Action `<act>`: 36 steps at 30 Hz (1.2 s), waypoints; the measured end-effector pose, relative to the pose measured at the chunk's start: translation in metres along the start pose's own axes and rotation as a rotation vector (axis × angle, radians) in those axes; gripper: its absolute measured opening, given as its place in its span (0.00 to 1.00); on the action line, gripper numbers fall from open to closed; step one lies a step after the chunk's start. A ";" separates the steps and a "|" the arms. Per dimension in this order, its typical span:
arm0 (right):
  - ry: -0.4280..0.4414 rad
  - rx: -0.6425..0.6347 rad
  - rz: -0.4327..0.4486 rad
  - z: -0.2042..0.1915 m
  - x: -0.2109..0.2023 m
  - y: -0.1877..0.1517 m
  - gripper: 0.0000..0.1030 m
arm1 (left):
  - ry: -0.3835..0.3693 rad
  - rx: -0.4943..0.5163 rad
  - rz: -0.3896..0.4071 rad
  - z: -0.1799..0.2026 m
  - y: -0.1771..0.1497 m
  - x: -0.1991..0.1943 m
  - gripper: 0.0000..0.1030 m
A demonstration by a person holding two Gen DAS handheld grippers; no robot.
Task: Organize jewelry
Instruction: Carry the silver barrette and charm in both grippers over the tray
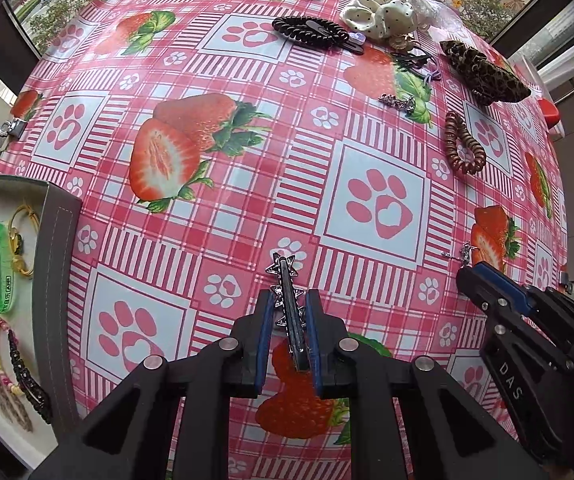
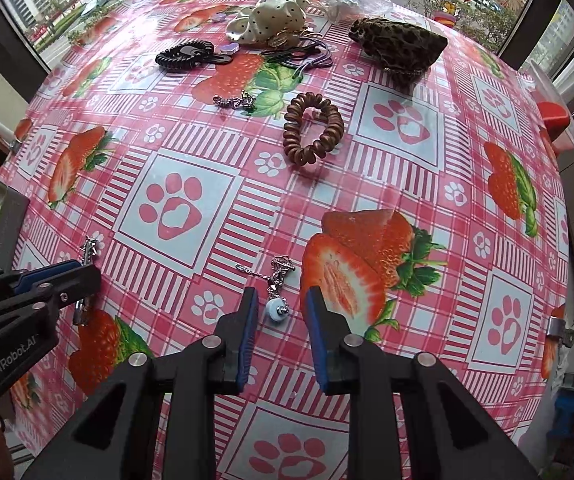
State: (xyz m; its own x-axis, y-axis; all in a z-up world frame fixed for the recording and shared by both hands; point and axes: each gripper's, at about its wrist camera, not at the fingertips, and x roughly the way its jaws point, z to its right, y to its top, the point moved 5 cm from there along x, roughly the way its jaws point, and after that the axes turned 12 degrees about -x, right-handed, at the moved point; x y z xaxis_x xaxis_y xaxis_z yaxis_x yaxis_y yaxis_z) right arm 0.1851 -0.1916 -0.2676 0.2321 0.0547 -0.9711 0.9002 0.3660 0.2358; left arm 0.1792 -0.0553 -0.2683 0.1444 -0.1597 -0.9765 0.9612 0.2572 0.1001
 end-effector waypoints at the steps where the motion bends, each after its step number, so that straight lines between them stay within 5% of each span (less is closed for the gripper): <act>1: 0.012 0.005 0.000 0.000 0.000 0.000 0.11 | -0.006 0.004 0.000 -0.003 -0.002 -0.002 0.22; 19: 0.184 0.123 0.045 -0.010 -0.032 -0.008 0.11 | -0.034 0.082 0.037 -0.029 -0.019 -0.037 0.22; 36: 0.237 0.061 0.096 -0.086 -0.065 0.003 0.11 | -0.058 0.072 0.104 -0.098 -0.042 -0.087 0.22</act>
State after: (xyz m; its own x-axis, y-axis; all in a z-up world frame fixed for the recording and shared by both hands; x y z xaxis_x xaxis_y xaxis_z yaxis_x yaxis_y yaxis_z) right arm 0.1412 -0.1137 -0.2064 0.2312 0.3056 -0.9237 0.9005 0.2921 0.3220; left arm 0.1030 0.0409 -0.2062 0.2559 -0.1907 -0.9477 0.9543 0.2064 0.2161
